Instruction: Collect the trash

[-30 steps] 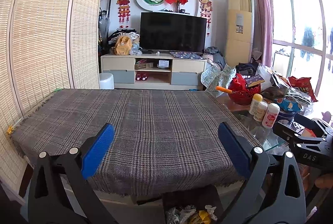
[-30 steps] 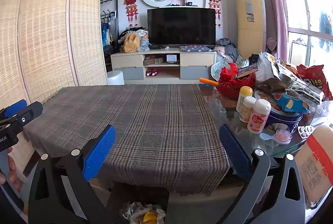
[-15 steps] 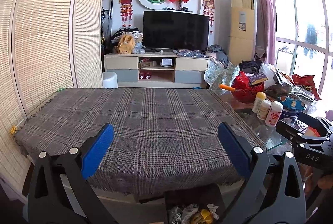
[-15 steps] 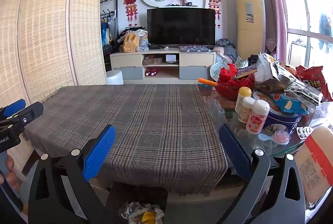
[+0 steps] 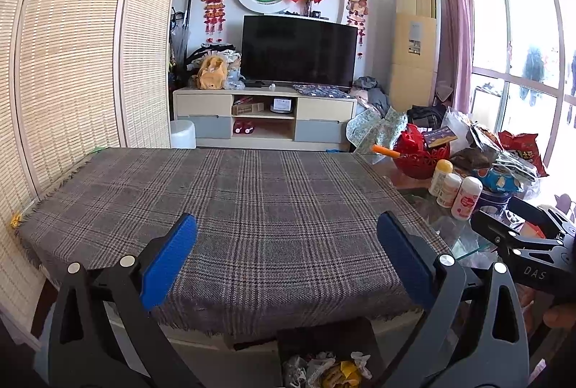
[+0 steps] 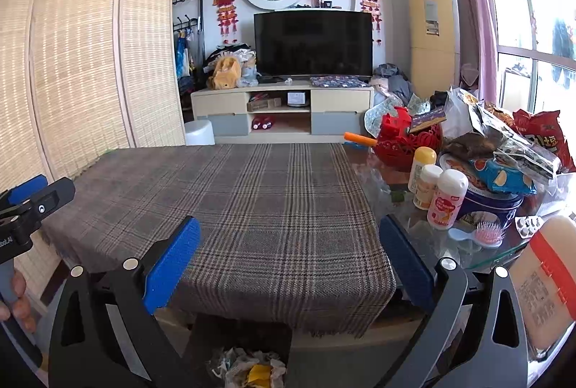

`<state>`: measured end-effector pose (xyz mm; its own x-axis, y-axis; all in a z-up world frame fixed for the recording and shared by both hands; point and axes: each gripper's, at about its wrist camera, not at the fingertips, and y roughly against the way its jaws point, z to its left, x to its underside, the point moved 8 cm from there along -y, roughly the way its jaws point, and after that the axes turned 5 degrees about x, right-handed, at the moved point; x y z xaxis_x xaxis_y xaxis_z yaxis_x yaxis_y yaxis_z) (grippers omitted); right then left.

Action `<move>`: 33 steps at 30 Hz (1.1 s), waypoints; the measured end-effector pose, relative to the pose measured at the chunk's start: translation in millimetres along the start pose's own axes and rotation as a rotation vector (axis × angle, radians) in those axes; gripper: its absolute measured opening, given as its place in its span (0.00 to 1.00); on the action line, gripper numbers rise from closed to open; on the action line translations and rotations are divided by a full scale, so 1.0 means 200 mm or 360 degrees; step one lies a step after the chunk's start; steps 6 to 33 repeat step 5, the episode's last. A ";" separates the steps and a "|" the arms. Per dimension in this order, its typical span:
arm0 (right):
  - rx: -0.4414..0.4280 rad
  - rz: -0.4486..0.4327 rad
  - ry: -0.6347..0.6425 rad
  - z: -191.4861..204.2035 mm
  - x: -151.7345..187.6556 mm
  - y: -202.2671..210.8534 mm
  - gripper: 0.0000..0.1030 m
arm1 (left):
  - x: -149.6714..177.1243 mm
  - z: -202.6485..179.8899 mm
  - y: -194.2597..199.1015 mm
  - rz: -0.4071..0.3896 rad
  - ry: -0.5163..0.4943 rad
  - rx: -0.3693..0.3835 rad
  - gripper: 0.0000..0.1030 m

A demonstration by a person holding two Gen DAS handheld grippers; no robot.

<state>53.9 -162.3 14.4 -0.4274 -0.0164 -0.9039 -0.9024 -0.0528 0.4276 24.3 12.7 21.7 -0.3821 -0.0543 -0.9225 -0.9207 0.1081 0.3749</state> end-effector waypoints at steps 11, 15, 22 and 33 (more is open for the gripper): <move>-0.0002 0.0000 0.0004 0.00 0.00 0.00 0.97 | 0.00 0.00 -0.01 0.0010 0.0006 0.0026 0.92; -0.0002 0.0000 0.0004 0.00 0.00 0.00 0.97 | 0.00 0.00 -0.01 0.0010 0.0006 0.0026 0.92; -0.0002 0.0000 0.0004 0.00 0.00 0.00 0.97 | 0.00 0.00 -0.01 0.0010 0.0006 0.0026 0.92; -0.0002 0.0000 0.0004 0.00 0.00 0.00 0.97 | 0.00 0.00 -0.01 0.0010 0.0006 0.0026 0.92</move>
